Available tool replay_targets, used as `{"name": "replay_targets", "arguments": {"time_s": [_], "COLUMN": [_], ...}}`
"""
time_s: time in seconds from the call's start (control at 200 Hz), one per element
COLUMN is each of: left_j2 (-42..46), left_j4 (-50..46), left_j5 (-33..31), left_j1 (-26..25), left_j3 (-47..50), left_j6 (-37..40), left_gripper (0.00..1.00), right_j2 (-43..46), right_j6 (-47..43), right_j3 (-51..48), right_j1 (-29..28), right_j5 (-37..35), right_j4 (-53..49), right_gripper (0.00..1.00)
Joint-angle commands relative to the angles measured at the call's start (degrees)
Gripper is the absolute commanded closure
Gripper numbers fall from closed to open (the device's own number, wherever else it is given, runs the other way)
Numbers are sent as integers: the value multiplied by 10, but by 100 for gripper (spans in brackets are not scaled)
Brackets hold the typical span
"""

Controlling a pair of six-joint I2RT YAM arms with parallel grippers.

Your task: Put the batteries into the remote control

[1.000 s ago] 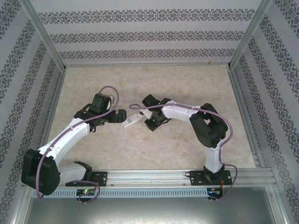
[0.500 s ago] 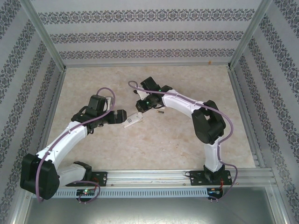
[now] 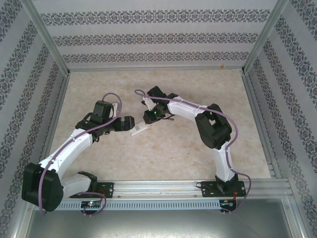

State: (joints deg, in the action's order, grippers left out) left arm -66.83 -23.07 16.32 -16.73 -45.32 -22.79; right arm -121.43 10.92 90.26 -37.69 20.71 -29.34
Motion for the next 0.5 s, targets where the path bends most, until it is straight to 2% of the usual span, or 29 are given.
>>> {"name": "replay_targets", "arguments": {"time_s": [0.0, 0.18, 0.385, 0.495], "left_j2": [-3, -1, -6, -10], "left_j4": [20, 20, 24, 28], "left_j5": [5, 3, 3, 8], "left_j1": [7, 7, 8, 8], "left_j3": [6, 8, 13, 13], "left_j6": [-7, -8, -12, -14], "left_gripper": [0, 0, 0, 0], "right_j2": [-19, -21, -9, -12], "right_j6": [10, 4, 7, 2], "right_j3": [-2, -4, -8, -3], "right_j1": [0, 0, 0, -1], "right_j5": [13, 4, 8, -15], "right_j4": [-6, -11, -8, -13], "right_gripper": [80, 75, 75, 73]}}
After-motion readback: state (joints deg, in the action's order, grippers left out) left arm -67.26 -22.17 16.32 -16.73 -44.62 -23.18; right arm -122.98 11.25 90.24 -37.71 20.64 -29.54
